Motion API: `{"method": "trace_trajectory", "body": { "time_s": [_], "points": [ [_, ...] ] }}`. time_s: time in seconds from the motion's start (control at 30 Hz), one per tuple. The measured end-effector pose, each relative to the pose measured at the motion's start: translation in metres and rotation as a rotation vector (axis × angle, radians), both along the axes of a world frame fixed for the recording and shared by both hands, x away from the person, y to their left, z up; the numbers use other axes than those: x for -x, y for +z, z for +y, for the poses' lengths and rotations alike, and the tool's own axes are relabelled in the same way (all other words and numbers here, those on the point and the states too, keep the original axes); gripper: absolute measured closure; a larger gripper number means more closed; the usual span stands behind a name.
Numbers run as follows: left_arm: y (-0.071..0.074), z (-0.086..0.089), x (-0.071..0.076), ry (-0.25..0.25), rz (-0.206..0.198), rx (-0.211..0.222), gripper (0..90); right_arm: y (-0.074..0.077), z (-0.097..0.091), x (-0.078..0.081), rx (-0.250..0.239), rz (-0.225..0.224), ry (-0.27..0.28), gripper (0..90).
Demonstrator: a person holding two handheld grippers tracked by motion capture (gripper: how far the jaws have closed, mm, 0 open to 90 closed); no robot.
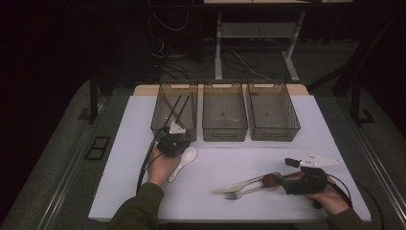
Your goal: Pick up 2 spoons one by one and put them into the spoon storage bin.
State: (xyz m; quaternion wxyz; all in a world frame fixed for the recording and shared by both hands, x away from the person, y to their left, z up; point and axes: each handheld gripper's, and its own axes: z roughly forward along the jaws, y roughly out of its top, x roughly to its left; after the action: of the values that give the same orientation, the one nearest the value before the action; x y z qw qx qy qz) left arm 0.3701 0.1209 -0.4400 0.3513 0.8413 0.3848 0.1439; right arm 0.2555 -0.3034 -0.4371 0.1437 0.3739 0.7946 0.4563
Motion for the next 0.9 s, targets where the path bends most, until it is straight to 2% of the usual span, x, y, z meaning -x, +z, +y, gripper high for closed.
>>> {"method": "trace_trajectory", "body": {
  "time_s": [0.27,0.4,0.5,0.63,0.73,0.83,0.9],
  "points": [
    [-0.002,-0.009,0.002,-0.05,0.019,0.007,88.9,0.0,0.0,0.0,0.001,0.001,0.001,14.3],
    [-0.003,-0.016,0.005,-0.1,0.034,0.023,89.0,0.0,0.0,0.0,0.001,0.001,0.0,14.3],
    [-0.004,-0.023,0.009,-0.138,0.038,0.017,88.9,0.0,0.0,0.001,0.0,0.0,0.001,14.3],
    [-0.003,-0.028,0.012,-0.17,0.049,0.021,89.0,0.001,0.0,0.001,-0.002,-0.001,-0.001,14.3],
    [-0.003,-0.027,0.011,-0.16,0.04,0.015,88.9,0.001,0.0,0.001,-0.001,-0.001,-0.001,14.3],
    [-0.003,-0.02,0.008,-0.131,0.023,0.009,88.7,0.001,0.0,0.001,-0.002,0.0,-0.001,14.3],
    [-0.002,-0.014,0.007,-0.104,0.015,0.022,87.5,0.001,0.0,0.001,-0.001,-0.002,0.0,14.3]
  ]
}}
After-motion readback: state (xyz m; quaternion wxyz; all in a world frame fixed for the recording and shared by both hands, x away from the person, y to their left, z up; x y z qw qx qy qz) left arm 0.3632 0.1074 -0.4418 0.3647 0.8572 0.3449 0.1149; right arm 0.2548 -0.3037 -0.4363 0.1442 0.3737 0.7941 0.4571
